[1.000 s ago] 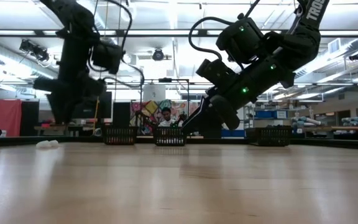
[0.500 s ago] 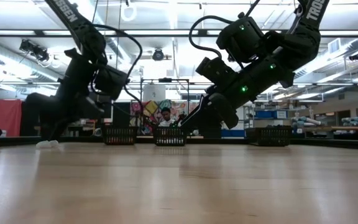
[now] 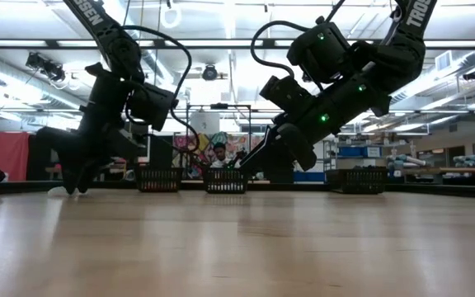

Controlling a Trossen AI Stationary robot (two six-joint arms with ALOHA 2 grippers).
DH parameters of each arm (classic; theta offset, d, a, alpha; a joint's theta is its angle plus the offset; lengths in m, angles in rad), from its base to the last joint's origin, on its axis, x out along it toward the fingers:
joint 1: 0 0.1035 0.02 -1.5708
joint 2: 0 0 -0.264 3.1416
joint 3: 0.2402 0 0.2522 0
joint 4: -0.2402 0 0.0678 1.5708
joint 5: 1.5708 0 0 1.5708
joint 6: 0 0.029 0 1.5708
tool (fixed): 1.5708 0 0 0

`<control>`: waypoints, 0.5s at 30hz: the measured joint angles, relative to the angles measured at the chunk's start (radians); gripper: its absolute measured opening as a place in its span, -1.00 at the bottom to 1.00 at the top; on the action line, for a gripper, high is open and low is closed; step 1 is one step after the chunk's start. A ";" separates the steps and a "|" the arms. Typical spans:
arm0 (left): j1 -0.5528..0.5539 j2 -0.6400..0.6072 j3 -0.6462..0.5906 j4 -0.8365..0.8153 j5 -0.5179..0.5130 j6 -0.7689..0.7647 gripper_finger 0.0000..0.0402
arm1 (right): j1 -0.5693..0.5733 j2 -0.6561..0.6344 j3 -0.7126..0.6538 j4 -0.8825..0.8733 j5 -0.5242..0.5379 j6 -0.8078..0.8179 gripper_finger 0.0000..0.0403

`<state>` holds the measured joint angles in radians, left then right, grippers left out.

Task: Sort Halloween decoration
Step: Put the white ghost toy into the middle black bin

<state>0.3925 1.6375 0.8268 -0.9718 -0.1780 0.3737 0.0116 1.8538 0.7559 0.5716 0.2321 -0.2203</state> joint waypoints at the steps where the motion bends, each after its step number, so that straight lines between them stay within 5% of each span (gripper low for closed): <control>1: 0.000 0.000 0.000 0.001 0.000 0.000 -0.33 | 0.000 0.000 0.000 0.000 0.000 0.000 -0.13; 15: 0.001 0.000 0.000 -0.012 -0.036 0.015 -0.46 | 0.000 0.000 0.000 0.000 0.000 0.000 -0.13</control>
<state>0.3931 1.6375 0.8268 -0.9840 -0.2138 0.3882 0.0116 1.8538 0.7559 0.5713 0.2321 -0.2207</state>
